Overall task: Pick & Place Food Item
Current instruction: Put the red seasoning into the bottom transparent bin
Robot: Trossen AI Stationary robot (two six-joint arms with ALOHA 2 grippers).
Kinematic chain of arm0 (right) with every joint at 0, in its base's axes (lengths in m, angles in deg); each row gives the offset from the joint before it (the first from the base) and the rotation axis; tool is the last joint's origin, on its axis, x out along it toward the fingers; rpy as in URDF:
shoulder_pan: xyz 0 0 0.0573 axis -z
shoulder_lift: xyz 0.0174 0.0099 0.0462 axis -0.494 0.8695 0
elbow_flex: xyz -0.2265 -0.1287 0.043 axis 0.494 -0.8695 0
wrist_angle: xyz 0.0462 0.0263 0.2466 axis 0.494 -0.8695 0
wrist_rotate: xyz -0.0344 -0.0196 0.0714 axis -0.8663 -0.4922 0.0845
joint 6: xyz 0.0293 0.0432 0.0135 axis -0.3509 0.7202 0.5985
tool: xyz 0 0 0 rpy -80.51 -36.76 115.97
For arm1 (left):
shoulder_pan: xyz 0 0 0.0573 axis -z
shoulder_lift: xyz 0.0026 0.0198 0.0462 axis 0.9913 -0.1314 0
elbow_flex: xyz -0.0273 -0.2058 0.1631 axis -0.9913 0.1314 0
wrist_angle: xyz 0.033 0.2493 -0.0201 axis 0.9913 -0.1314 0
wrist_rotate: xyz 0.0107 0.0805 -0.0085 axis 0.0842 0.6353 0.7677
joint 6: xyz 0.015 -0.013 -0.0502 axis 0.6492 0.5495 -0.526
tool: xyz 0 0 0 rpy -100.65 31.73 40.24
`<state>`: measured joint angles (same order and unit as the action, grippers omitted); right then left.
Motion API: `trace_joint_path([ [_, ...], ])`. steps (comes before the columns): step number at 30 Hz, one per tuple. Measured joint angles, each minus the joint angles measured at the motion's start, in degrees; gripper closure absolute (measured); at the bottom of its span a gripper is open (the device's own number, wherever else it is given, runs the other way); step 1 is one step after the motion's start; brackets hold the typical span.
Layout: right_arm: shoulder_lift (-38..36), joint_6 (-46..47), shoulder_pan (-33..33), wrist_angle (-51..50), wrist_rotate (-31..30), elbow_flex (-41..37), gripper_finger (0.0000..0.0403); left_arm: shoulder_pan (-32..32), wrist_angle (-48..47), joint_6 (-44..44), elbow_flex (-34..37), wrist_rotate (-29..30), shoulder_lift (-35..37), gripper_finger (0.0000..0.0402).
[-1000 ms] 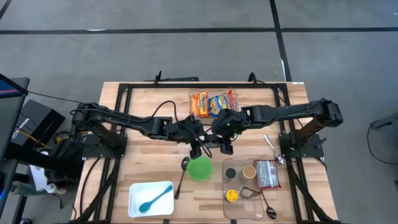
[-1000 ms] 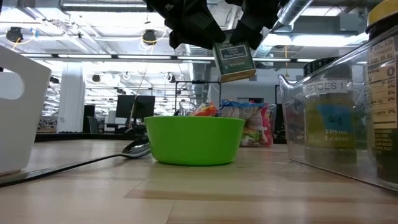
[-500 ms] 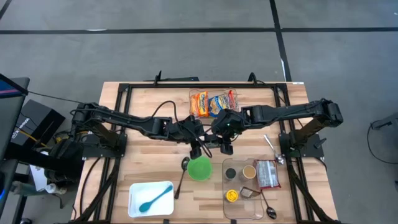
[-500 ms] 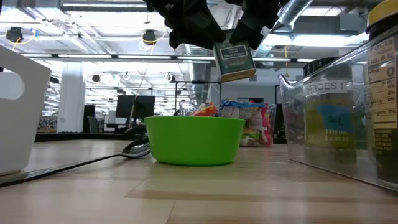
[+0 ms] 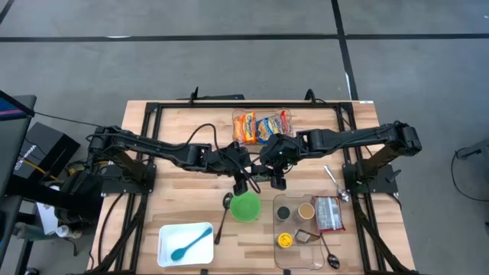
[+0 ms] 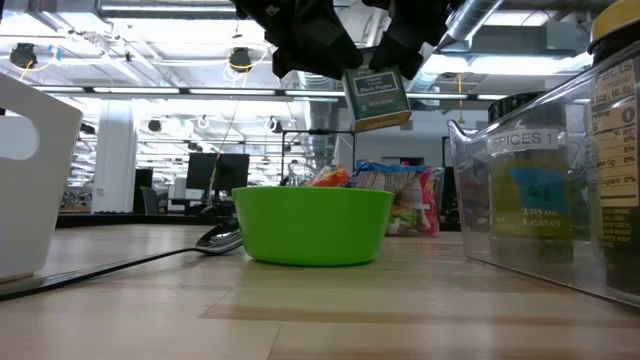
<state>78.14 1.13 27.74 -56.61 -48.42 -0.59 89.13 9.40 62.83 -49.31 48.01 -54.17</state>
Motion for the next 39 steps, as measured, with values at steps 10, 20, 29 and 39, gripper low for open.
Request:
trace_joint_path([
  [10,0.0,0.0,0.0,-0.1,0.0,0.0,0.0281,0.0,-0.7,0.0,0.0,0.0,0.0,0.0145],
  [20,0.0,0.2,0.0,-1.9,0.0,0.0,0.0281,0.0,-5.3,-0.1,0.0,0.0,2.1,0.0127],
  [29,-0.3,0.1,0.0,-2.7,-0.1,0.0,0.028,0.0,-11.1,-2.0,0.0,0.1,4.2,0.0132],
  [39,-0.3,0.0,0.0,-2.6,-0.2,0.0,0.028,0.0,-17.1,-4.1,0.0,0.0,4.3,0.0133],
])
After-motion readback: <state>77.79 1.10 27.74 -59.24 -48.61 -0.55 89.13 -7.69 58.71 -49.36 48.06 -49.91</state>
